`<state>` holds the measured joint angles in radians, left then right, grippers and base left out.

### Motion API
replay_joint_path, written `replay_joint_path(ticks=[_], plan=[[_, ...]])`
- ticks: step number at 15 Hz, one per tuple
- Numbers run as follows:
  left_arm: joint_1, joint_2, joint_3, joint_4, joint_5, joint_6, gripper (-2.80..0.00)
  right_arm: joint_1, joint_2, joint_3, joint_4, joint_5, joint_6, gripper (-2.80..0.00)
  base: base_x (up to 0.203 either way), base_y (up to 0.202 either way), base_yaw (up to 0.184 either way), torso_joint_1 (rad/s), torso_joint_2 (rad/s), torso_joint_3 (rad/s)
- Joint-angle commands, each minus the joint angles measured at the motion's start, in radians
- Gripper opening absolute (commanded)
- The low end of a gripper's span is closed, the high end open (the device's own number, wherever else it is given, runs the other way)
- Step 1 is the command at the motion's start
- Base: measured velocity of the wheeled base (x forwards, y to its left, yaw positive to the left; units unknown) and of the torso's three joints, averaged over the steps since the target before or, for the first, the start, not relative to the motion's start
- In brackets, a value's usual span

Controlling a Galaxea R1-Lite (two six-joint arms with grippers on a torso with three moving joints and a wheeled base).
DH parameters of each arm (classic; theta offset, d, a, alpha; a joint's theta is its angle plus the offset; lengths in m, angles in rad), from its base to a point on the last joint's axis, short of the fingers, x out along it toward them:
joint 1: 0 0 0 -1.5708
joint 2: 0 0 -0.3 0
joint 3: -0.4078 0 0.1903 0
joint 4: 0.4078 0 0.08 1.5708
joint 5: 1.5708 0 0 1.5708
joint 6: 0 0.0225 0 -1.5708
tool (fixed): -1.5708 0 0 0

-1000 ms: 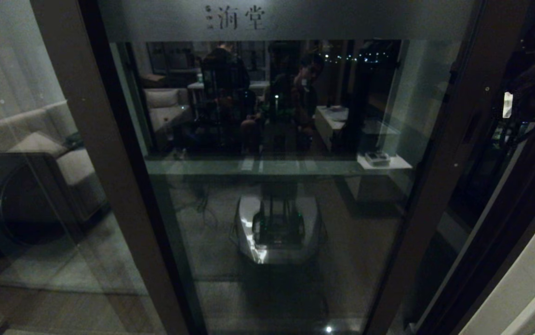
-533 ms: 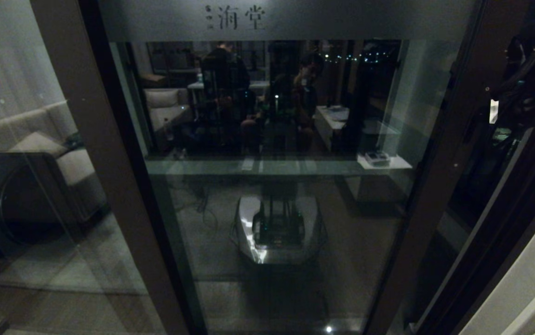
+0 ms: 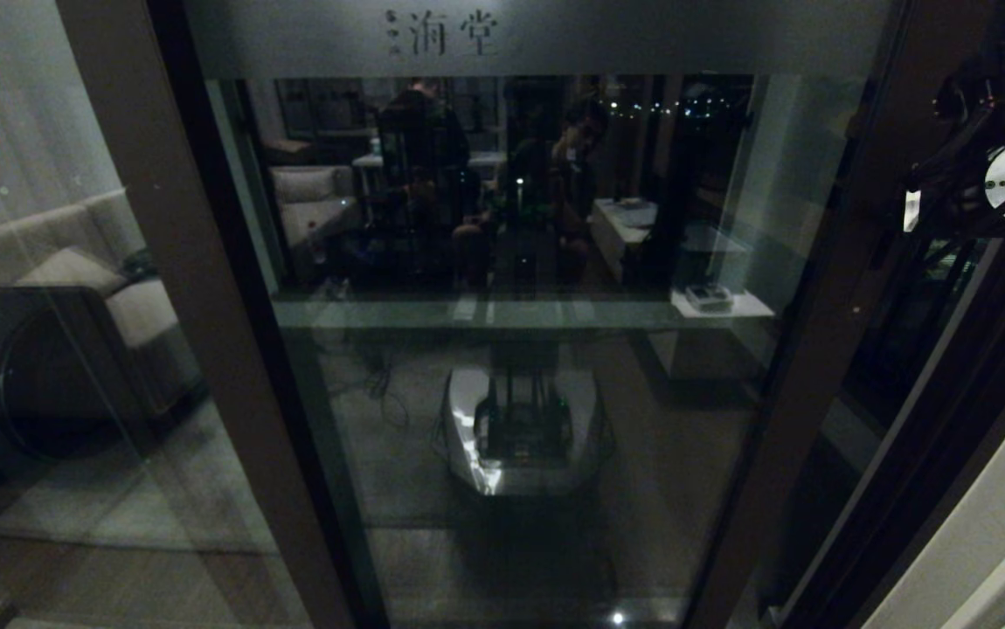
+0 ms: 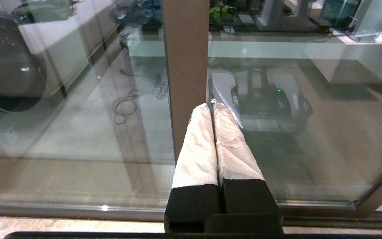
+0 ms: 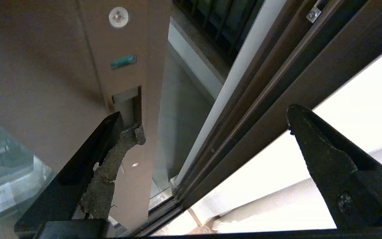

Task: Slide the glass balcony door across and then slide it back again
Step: Close the slid door

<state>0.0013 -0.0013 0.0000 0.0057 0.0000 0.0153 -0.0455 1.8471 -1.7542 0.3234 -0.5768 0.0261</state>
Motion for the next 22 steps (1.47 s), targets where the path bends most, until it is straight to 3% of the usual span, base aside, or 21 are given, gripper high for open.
replay_joint_path(ticks=[1, 22], plan=[[0.0, 0.0, 0.002, 0.0, 0.0, 0.0, -2.8, -0.007, 0.021, -0.013, 0.002, -0.003, 0.001, 0.0, 0.0, 0.0, 0.0, 0.0, 0.0, 0.0], [0.0, 0.0, 0.002, 0.0, 0.0, 0.0, -2.8, -0.085, 0.096, -0.08, -0.043, -0.005, -0.029, 0.0, 0.0, 0.0, 0.0, 0.0, 0.0, 0.0]])
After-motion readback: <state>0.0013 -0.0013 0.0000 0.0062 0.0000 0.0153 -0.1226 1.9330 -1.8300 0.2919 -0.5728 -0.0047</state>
